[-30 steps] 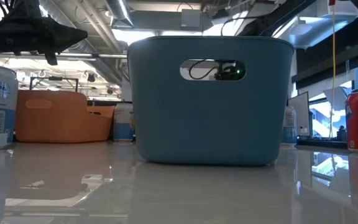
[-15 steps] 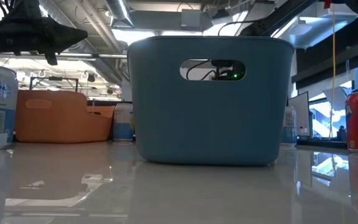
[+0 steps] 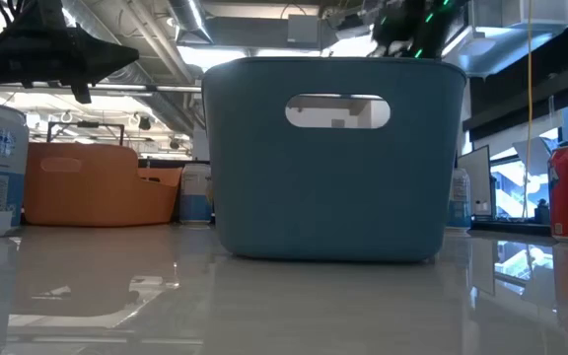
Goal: Sort soda cans
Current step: Put the top red soda can into the yellow bin
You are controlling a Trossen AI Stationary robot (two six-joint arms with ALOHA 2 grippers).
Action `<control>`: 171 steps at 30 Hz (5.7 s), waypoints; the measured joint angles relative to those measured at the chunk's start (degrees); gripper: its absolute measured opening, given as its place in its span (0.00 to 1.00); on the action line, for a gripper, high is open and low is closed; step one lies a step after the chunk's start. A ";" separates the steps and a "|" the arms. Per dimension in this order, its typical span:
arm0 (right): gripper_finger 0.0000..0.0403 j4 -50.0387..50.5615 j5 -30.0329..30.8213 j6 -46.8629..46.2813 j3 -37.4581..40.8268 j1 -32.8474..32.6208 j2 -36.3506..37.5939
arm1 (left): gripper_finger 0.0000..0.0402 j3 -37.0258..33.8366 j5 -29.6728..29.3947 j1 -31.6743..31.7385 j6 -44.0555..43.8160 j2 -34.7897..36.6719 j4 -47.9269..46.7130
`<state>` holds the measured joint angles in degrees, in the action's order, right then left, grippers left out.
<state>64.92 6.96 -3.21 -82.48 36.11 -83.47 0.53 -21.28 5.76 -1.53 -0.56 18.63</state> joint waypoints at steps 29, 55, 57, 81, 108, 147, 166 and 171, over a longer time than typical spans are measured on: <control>0.89 25.14 -1.66 -36.48 10.70 -32.84 17.86 | 0.00 -0.01 0.02 0.02 -2.99 0.00 0.00; 0.89 16.94 -12.16 -53.50 32.78 -47.83 17.75 | 0.00 0.00 0.02 0.02 -4.34 -0.01 0.02; 0.89 15.46 -12.90 -53.76 34.62 -47.79 17.75 | 0.00 -0.02 0.02 0.00 -4.34 -0.02 0.02; 0.70 11.84 -16.85 -51.80 33.89 -47.72 17.12 | 0.00 0.01 0.03 0.02 -2.75 -0.02 0.06; 0.70 -8.23 9.46 -23.37 8.96 -27.81 16.47 | 0.00 0.01 0.02 0.02 -1.37 -0.02 0.02; 0.71 -1.92 1.51 -0.85 -4.61 -5.19 -17.70 | 0.00 0.01 0.02 0.00 -2.90 -0.01 -1.60; 0.92 -3.73 1.92 -0.80 -4.61 -4.91 -22.92 | 0.00 0.00 0.03 0.00 -2.99 0.00 -1.73; 0.94 -2.89 2.96 0.49 -4.61 -4.94 -22.43 | 0.00 0.01 0.04 0.01 -2.99 0.00 -1.73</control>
<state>62.03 9.92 -2.72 -87.09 31.17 -105.90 0.54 -21.24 5.77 -4.51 -0.56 16.91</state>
